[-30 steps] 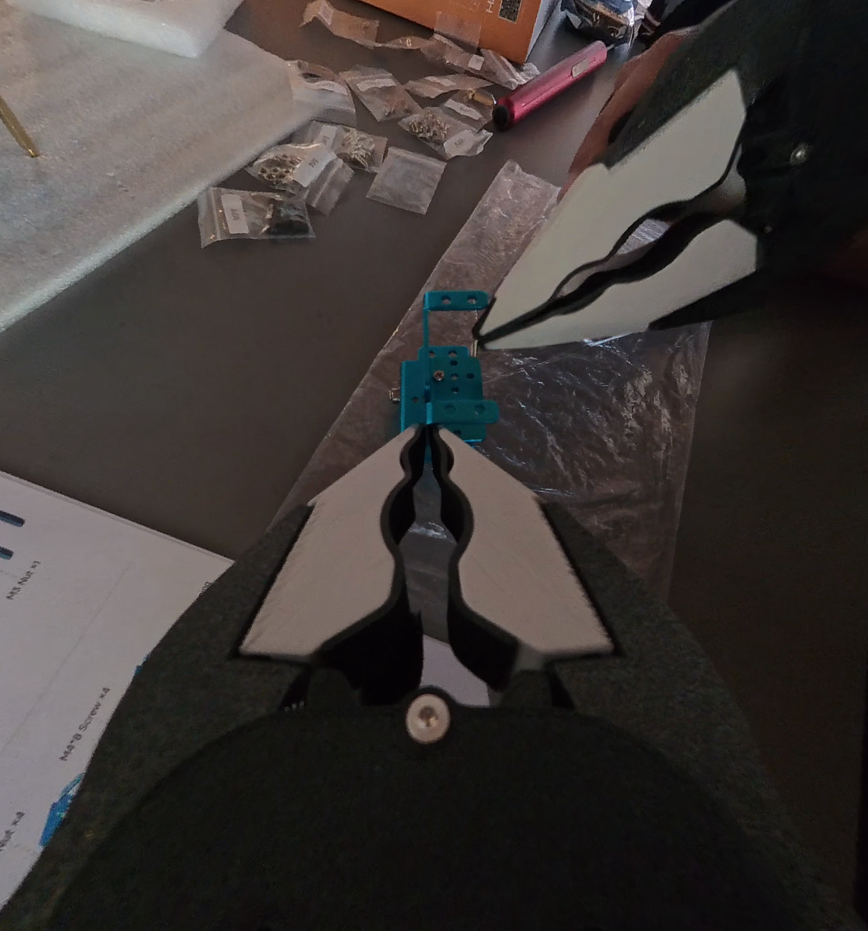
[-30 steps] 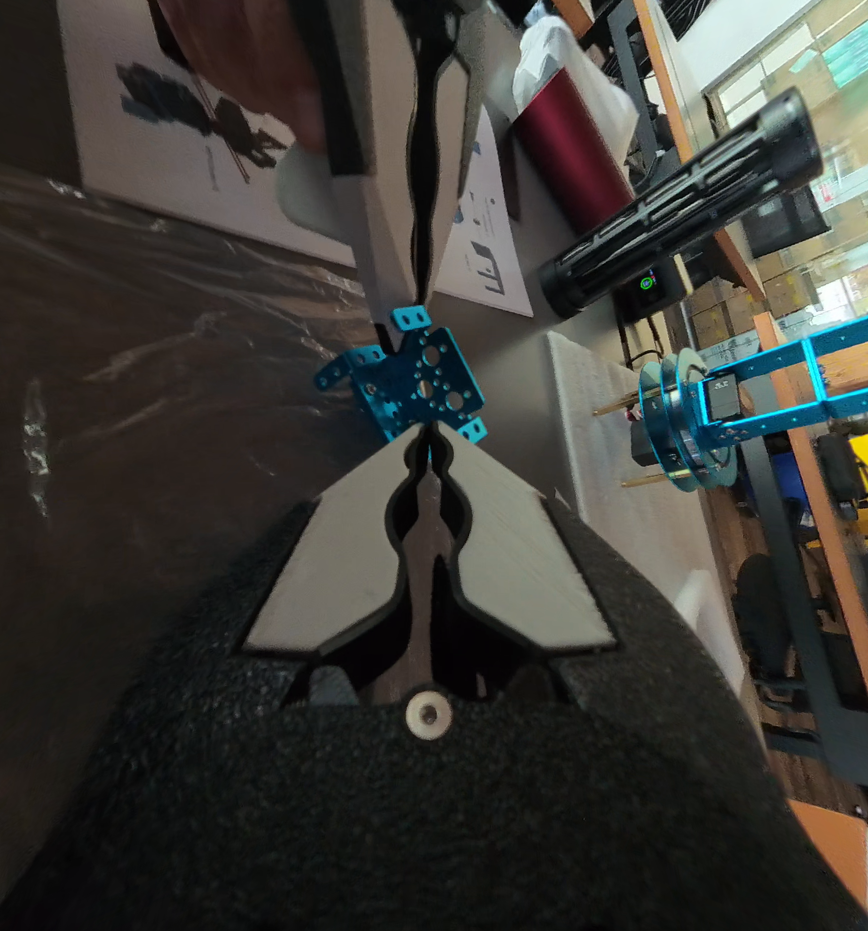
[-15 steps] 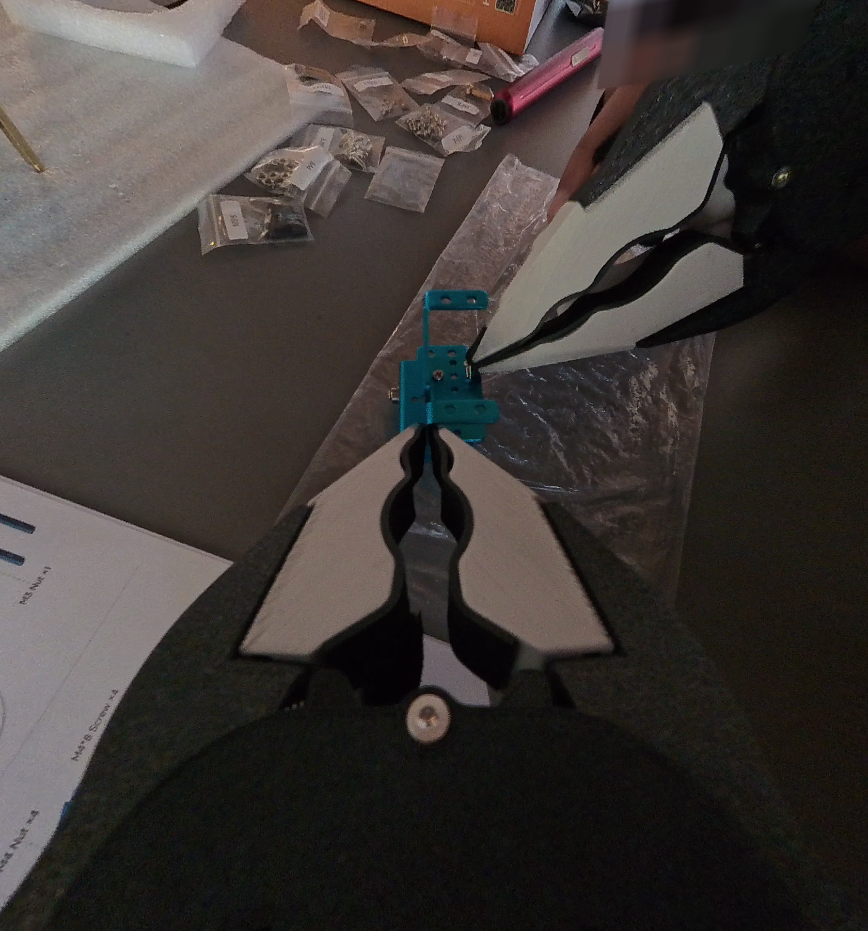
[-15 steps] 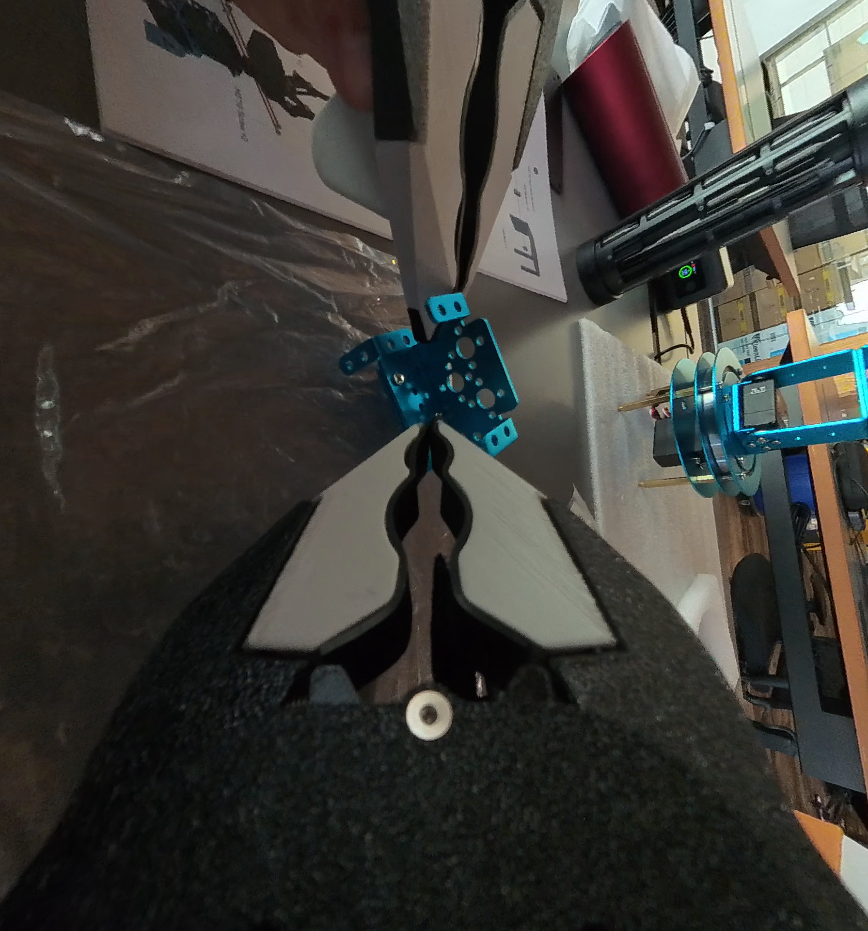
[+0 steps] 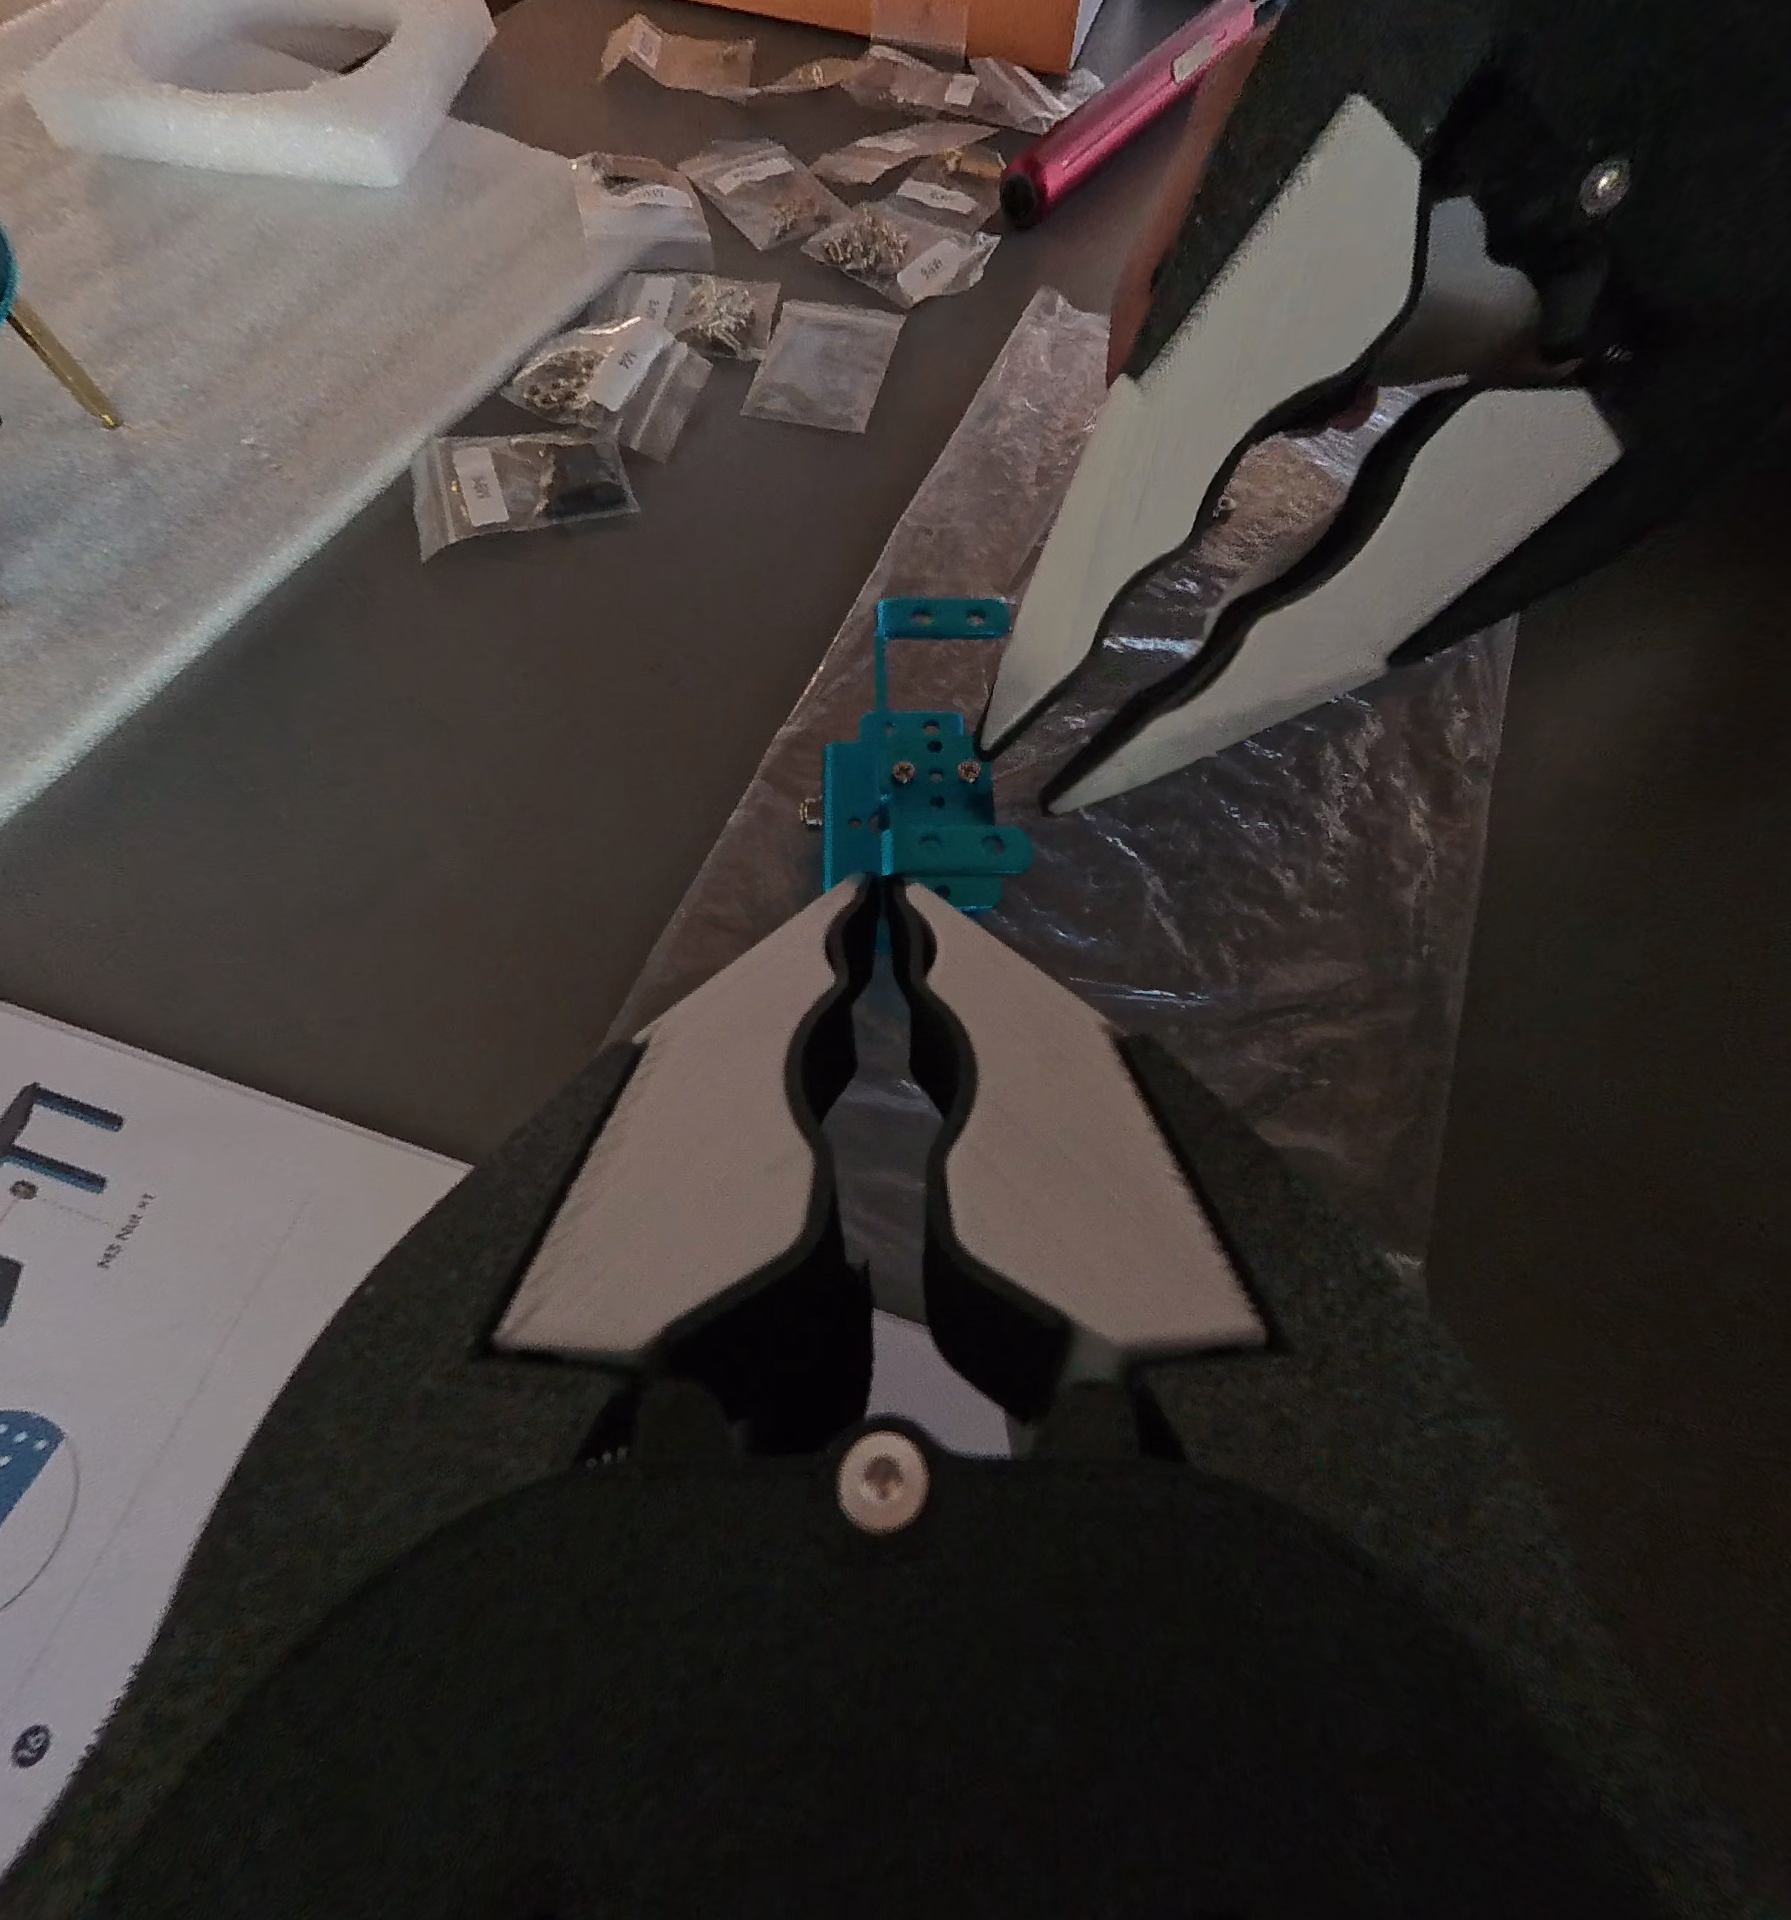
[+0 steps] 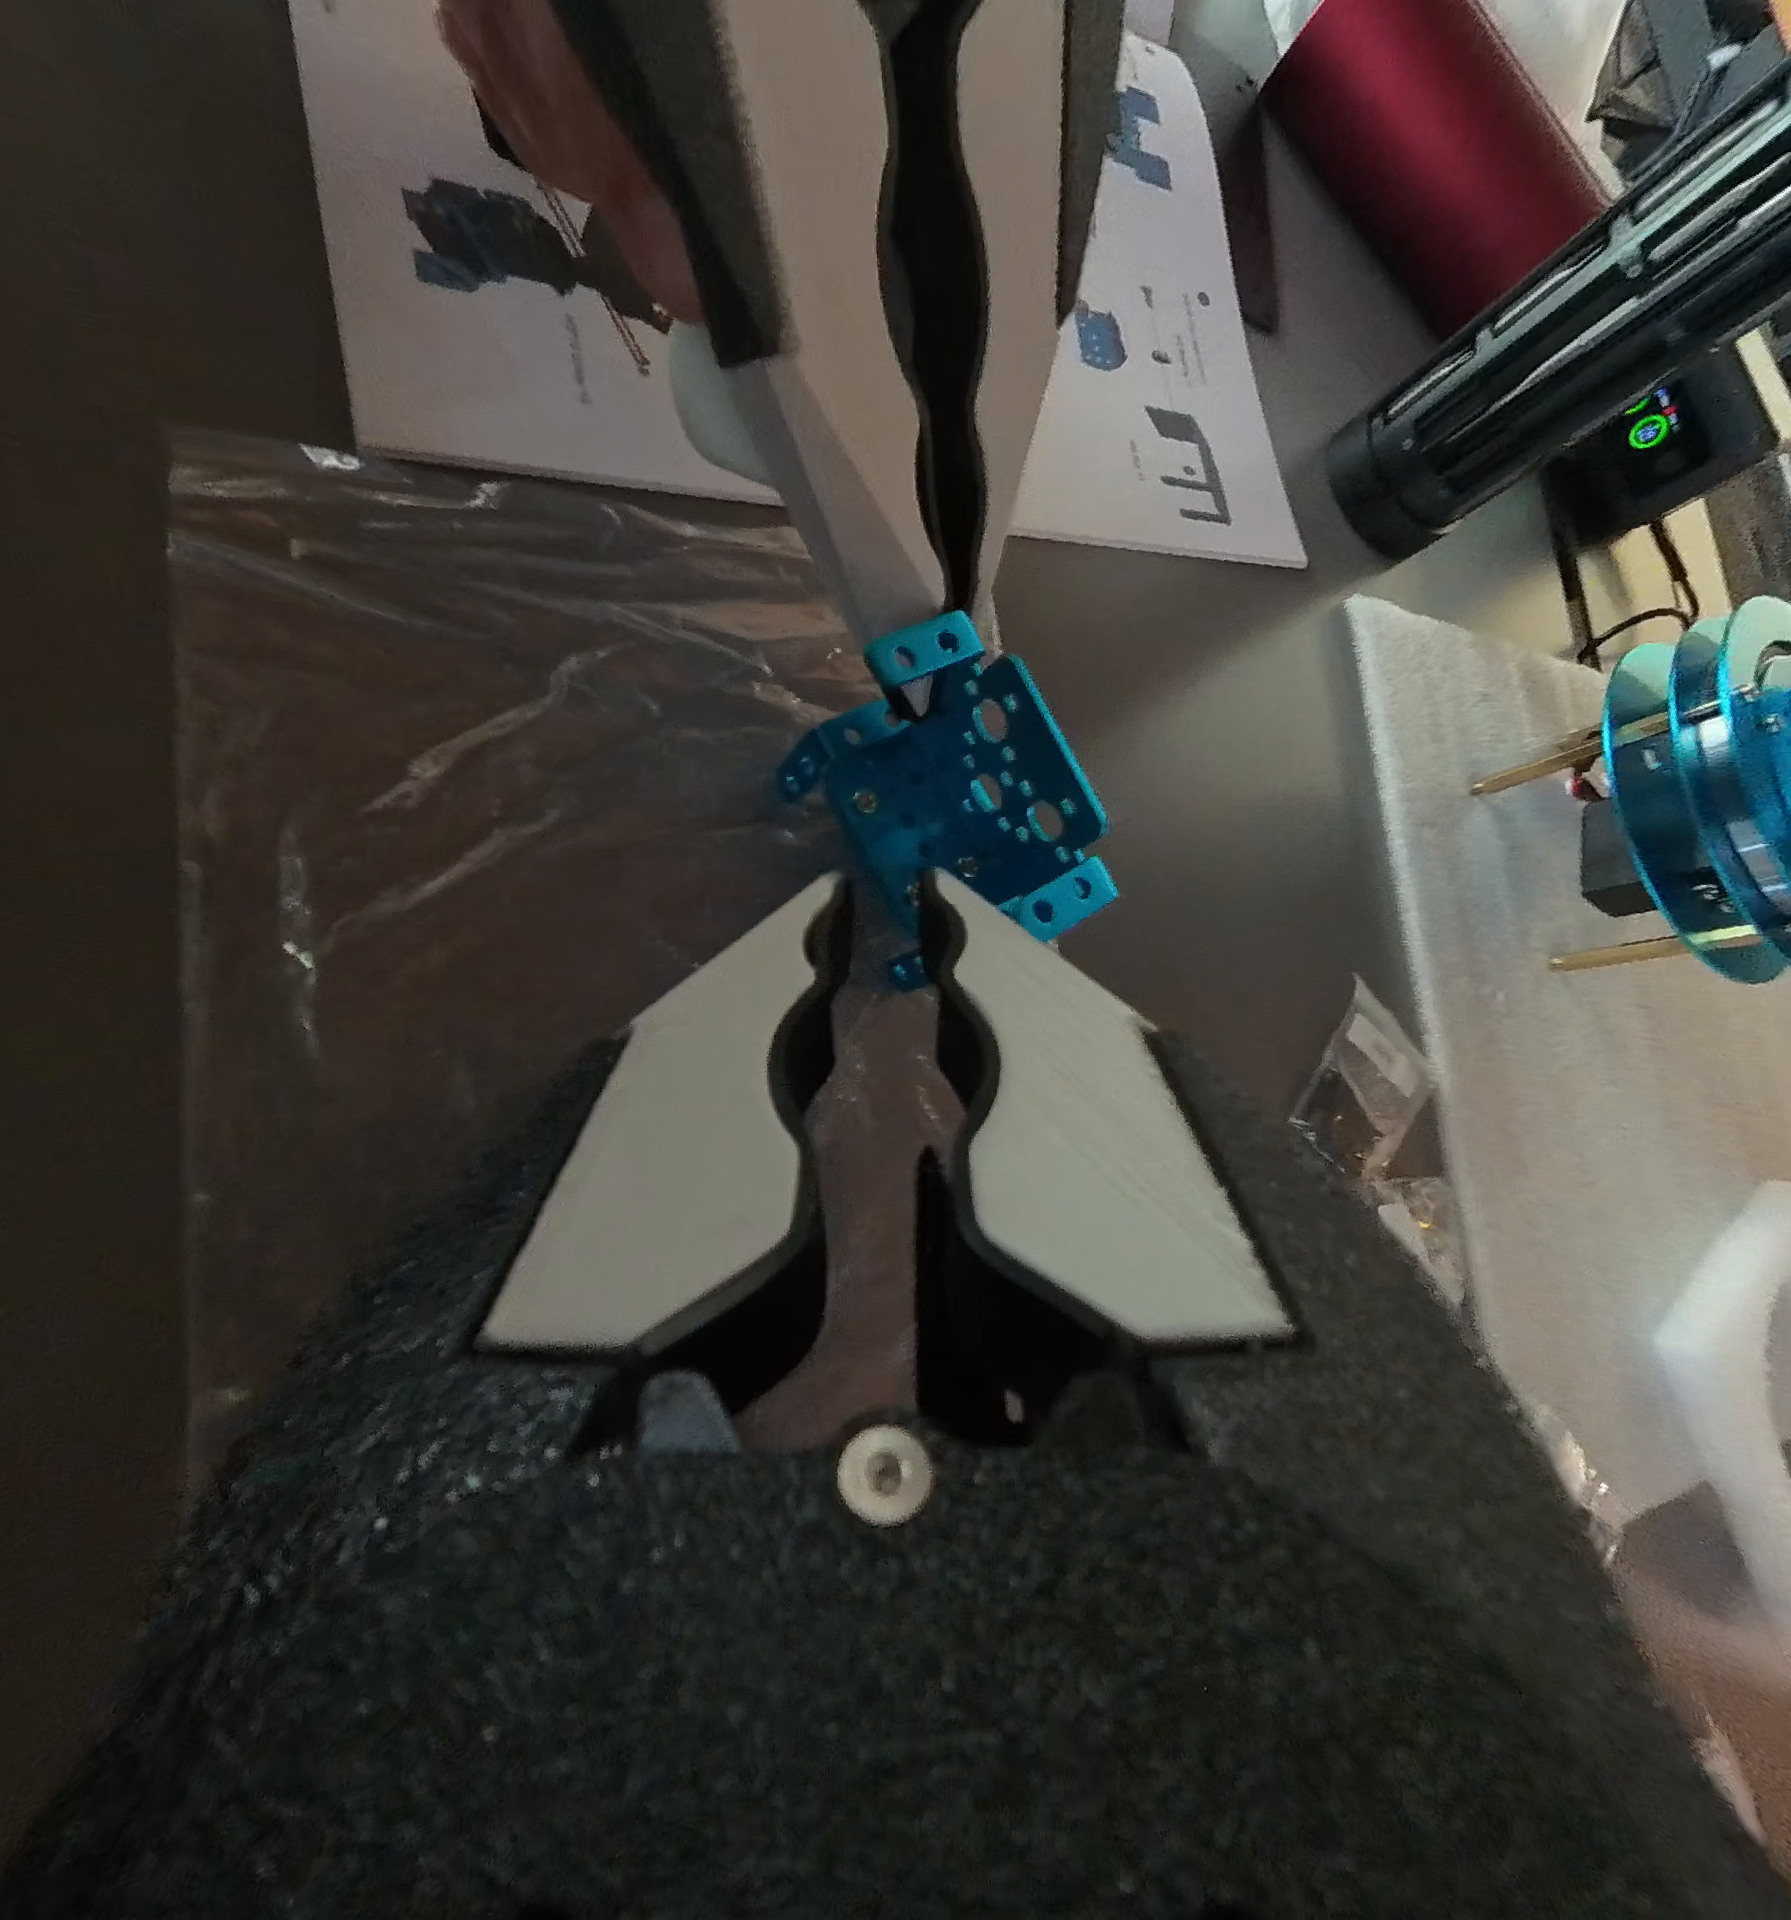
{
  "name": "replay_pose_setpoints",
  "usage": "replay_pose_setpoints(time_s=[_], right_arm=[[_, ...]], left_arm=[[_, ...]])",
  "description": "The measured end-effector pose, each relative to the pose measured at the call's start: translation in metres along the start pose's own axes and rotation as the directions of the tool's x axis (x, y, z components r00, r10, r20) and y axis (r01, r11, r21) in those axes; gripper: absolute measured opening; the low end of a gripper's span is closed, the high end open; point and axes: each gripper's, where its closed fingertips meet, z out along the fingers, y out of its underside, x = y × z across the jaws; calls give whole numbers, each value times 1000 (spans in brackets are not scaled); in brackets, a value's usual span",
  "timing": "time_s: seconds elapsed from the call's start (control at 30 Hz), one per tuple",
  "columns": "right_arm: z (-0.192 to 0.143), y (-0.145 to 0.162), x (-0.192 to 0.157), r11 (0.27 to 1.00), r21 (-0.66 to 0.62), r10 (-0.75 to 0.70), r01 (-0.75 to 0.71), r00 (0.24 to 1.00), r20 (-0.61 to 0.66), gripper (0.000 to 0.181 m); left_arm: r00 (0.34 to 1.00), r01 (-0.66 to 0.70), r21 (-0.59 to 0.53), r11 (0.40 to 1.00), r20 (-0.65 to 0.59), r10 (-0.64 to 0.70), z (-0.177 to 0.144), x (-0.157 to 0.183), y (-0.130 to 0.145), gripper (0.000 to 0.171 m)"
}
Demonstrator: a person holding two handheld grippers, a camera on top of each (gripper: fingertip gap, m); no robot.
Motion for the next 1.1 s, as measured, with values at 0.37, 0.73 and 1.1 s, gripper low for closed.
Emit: replay_pose_setpoints(time_s=[0.37, 0.73, 1.1], right_arm=[[7, 5, -3, 994, -31, -111, 109, 990, -86, 17], [8, 7, -5, 989, -55, -142, 135, 976, -163, 23], [-33, -24, 1, 983, 149, 114, -111, 993, -16, 44]], left_arm=[[1000, -2, 0, 1000, 5, 2, 0, -1, 0, 1], [1000, -10, -6, 1000, 5, 10, 0, -1, 0, 1], [999, -27, -18, 999, -24, 27, 0, 2, 0, 5]])
